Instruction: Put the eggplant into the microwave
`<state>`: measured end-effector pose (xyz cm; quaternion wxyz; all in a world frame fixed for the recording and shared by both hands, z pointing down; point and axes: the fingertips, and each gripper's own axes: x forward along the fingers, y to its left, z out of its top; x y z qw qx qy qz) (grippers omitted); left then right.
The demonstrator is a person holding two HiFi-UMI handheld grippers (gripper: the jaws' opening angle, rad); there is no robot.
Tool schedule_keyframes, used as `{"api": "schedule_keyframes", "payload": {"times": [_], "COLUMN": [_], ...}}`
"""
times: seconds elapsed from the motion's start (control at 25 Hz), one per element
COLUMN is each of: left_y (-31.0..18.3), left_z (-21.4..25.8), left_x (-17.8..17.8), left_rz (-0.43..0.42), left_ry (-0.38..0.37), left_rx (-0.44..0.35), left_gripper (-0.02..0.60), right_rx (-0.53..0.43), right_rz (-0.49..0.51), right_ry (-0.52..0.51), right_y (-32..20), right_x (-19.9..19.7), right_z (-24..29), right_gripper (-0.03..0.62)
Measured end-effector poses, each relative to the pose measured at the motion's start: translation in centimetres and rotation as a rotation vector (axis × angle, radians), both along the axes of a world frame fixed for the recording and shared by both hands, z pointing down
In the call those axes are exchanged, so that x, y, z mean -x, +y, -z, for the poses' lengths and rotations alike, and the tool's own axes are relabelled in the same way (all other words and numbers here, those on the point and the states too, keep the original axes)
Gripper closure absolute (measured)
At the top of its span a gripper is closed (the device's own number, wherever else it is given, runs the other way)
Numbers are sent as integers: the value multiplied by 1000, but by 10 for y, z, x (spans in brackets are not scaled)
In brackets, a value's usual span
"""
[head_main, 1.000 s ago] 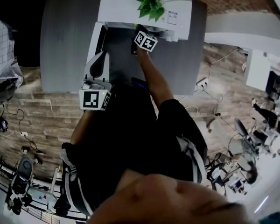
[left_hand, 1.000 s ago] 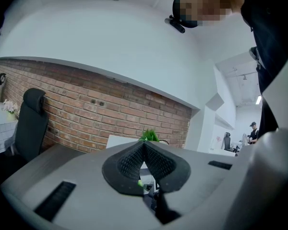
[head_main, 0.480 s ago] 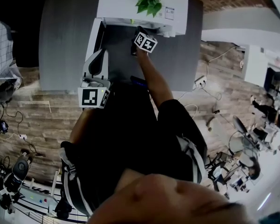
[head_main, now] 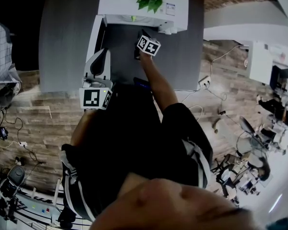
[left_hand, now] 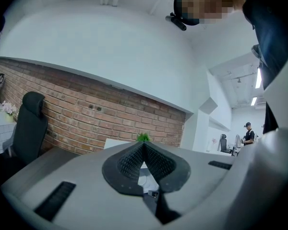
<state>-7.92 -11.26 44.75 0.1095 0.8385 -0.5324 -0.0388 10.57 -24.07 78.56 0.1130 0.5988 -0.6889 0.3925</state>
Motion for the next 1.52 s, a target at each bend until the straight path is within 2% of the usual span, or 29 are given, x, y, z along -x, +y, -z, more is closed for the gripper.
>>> {"api": "schedule_keyframes", "payload": {"times": [0.92,1.52], "left_y": [15,15], "left_z": [-2,-6], "left_x": [-19,-35], "left_rz": [-59,-84], "left_ry": [6,4], "left_rx": [-27,-28], "left_gripper": [546,546], "right_rx": [-25,-115], "right_rz": [39,60], "right_ry": [60,57], "right_y": [74,112], "right_x": [-13,-13], "right_z": [54,121], "right_gripper": [562,562]}}
